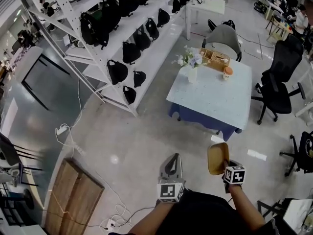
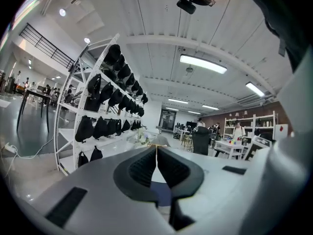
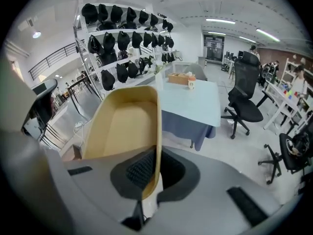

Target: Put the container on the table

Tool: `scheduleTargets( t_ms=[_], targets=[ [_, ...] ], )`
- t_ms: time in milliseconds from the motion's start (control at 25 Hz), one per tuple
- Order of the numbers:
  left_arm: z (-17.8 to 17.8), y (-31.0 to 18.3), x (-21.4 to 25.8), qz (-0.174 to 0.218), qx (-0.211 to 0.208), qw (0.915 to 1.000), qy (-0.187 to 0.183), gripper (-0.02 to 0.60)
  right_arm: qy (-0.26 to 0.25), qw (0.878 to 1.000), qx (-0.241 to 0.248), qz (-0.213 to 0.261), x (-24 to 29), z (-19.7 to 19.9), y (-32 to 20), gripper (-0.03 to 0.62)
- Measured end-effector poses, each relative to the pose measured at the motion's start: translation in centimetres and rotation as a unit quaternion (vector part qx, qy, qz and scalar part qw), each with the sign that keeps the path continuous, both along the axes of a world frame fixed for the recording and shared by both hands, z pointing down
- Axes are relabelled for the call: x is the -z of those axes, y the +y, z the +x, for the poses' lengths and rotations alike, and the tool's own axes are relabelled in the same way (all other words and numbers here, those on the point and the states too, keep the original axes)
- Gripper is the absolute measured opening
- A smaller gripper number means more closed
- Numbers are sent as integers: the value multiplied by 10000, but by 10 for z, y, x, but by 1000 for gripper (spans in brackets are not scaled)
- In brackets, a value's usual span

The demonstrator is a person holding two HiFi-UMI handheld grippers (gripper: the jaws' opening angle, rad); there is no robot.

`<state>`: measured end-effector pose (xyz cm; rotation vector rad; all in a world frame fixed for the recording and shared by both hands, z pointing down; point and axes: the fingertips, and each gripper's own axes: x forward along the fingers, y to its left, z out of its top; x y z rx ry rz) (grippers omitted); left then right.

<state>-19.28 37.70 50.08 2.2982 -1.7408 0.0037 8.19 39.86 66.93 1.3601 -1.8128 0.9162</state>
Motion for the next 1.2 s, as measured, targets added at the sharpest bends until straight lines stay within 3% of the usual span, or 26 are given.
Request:
scheduleTargets(
  t_ms=[200,520,920,1200],
  targets=[
    [-20,-60,12,147,-495,9983,-268,12,6,9995,-283,162,15,-37,-61,0],
    [-49,-134,19,213,-922,9955,-92,12,62,9982,-573,137,17,-72,-109,0],
    [-65,-156,1,-278,-1151,9926,284,12,144,9972,-728,-79,15,-82,-124,0],
    [-62,-162,-6,-352,-1092,9927,378,12,108,9978,-649,-112,9,-83,-143,0]
  ],
)
